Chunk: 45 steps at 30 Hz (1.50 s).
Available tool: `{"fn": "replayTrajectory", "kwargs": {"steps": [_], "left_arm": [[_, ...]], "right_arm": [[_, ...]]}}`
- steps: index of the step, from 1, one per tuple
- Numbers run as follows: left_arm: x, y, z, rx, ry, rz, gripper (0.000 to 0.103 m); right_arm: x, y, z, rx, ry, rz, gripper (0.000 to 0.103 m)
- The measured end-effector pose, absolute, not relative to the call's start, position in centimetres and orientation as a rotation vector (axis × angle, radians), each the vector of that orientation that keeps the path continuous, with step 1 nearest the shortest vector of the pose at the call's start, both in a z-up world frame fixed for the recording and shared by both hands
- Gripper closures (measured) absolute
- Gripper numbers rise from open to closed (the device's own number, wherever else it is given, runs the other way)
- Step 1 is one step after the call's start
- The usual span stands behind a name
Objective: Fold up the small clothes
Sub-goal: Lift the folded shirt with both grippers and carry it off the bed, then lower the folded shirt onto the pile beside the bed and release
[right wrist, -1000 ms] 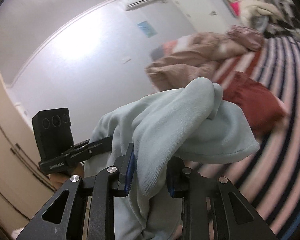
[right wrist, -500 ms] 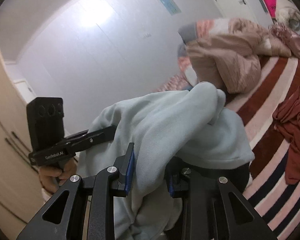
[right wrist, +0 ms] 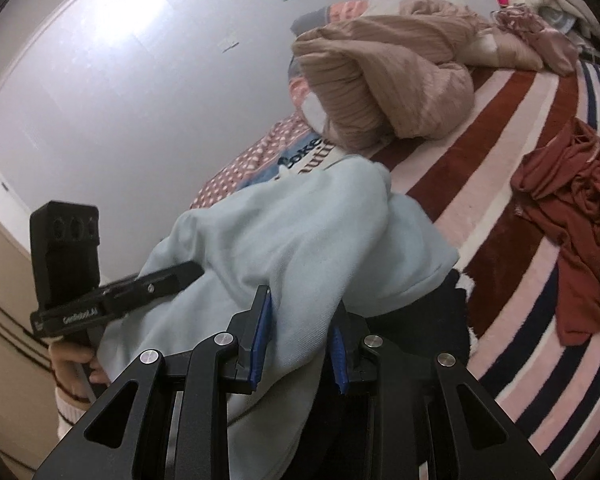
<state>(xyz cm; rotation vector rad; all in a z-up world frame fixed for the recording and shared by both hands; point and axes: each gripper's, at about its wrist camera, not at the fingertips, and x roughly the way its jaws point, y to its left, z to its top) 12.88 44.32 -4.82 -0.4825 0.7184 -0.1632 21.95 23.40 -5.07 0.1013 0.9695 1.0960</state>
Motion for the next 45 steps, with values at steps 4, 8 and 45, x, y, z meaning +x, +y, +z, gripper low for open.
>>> {"fn": "replayTrajectory", "kwargs": {"steps": [4,8,45], "left_arm": [[13.1,43.7,-4.6,-0.473,0.731,-0.153,0.077],[12.5,42.8,-3.9,-0.411,0.745,-0.111,0.058],[2.0,7.1,0.2,0.018,0.239,-0.013,0.004]], "right_arm": [[21.1,22.9,-4.6,0.063,0.967,1.069,0.078],[21.1,22.1,-4.7,0.080,0.971,1.052,0.062],[3.7,-13.9,-3.0,-0.079,0.520,0.636,0.021]]}}
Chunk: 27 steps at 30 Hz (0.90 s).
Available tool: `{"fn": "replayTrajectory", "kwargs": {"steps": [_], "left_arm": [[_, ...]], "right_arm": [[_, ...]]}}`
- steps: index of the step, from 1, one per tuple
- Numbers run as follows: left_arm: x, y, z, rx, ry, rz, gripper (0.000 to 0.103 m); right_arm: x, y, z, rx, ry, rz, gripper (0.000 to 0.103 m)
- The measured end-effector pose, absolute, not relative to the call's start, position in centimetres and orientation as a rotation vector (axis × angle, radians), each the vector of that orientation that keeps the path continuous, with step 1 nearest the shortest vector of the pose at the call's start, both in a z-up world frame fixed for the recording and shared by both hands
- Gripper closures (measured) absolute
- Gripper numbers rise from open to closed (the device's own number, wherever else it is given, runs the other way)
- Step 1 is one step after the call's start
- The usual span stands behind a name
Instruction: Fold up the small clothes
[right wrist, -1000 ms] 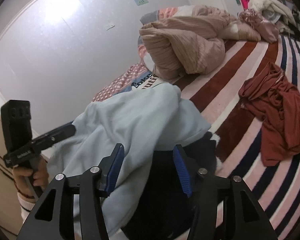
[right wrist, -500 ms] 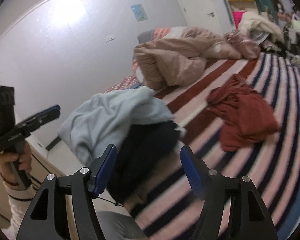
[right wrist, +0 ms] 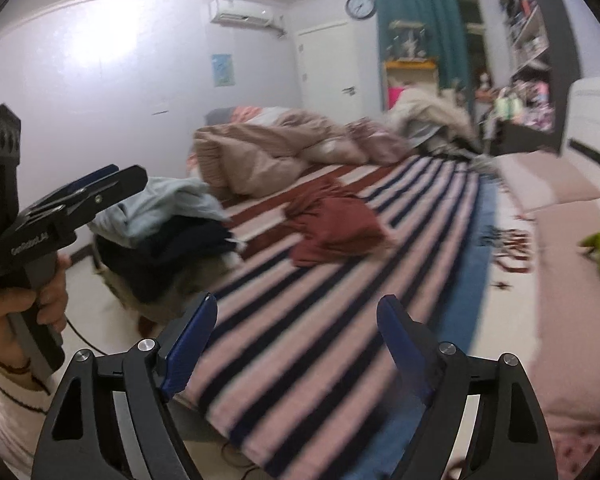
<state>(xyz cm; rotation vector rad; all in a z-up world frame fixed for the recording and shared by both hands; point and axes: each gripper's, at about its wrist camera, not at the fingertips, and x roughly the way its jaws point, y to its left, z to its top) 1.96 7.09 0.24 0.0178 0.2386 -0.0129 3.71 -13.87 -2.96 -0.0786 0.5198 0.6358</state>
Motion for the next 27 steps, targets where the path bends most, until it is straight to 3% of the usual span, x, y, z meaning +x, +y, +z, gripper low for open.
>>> {"fn": "replayTrajectory", "kwargs": {"steps": [2,4,27], "left_arm": [[1.9,5.3,-0.3,0.013,0.213,-0.015,0.001],[1.7,4.0,-0.9,0.005,0.197,-0.006,0.001],[3.4,1.5,-3.7,-0.009,0.231,0.009,0.001]], "right_arm": [[2.4,-15.7,-3.1,-0.087,0.483,0.588,0.007],[1.2,-17.5,-3.3,-0.079,0.441,0.555,0.000],[-0.7,-21.9,-2.8,0.006,0.341,0.462,0.000]]}}
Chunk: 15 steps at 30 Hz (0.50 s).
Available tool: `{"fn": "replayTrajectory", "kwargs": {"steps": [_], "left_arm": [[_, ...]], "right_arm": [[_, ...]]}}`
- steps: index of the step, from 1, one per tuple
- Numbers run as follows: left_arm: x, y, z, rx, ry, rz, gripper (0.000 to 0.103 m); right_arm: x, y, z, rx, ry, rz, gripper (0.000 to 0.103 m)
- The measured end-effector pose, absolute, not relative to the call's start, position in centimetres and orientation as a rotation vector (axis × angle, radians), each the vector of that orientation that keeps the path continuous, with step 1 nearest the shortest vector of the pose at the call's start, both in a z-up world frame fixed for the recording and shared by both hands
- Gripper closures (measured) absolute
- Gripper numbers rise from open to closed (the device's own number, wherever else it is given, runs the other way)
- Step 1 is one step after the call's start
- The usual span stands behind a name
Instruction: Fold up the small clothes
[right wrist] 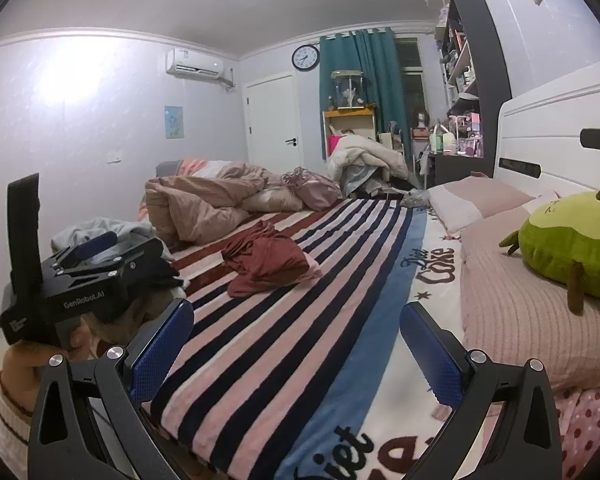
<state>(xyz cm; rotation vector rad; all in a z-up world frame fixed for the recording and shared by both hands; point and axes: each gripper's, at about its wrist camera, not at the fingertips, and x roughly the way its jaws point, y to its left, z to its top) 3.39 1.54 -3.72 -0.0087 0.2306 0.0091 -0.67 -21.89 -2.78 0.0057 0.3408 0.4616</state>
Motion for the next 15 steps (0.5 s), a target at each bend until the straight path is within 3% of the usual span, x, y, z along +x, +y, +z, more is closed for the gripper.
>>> {"fn": "replayTrajectory", "kwargs": {"steps": [15], "left_arm": [[3.13,1.55,-4.03,-0.008,0.225,0.005,0.001]], "right_arm": [[-0.78,-22.10,-2.23,0.020,0.338,0.457,0.000]]}}
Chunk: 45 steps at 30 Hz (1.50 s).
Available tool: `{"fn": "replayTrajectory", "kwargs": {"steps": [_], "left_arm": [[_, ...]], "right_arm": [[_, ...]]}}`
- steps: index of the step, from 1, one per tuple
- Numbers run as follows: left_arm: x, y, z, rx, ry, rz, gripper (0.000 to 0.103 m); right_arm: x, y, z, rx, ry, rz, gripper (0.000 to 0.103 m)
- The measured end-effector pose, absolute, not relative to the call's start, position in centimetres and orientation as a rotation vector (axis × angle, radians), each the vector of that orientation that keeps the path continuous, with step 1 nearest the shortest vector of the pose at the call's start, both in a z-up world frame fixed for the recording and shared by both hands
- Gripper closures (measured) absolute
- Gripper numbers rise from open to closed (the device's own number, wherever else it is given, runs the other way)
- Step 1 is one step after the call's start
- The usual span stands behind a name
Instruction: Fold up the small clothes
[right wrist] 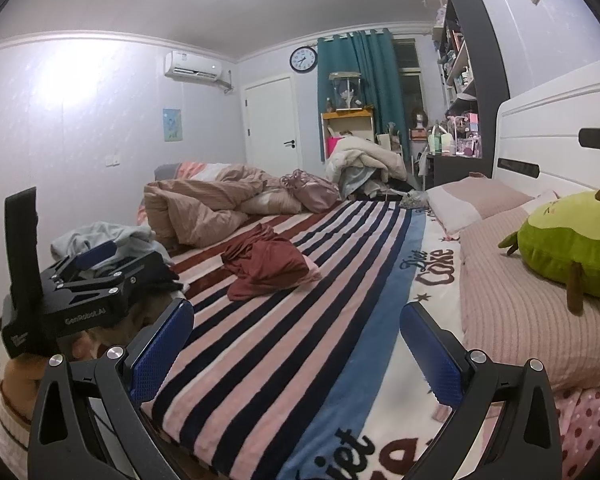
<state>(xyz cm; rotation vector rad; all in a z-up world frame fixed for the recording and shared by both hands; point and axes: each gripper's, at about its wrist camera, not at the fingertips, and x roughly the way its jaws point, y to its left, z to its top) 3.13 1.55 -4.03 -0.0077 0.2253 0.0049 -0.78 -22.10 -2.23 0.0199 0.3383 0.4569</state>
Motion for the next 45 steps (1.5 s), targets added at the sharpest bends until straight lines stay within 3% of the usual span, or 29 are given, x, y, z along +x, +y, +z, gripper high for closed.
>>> {"fn": "replayTrajectory", "kwargs": {"steps": [45], "left_arm": [[2.1,0.9,-3.8,0.006,0.213,-0.018,0.001]], "right_arm": [[-1.8,-22.3,-2.0,0.090,0.341,0.423,0.000]]}}
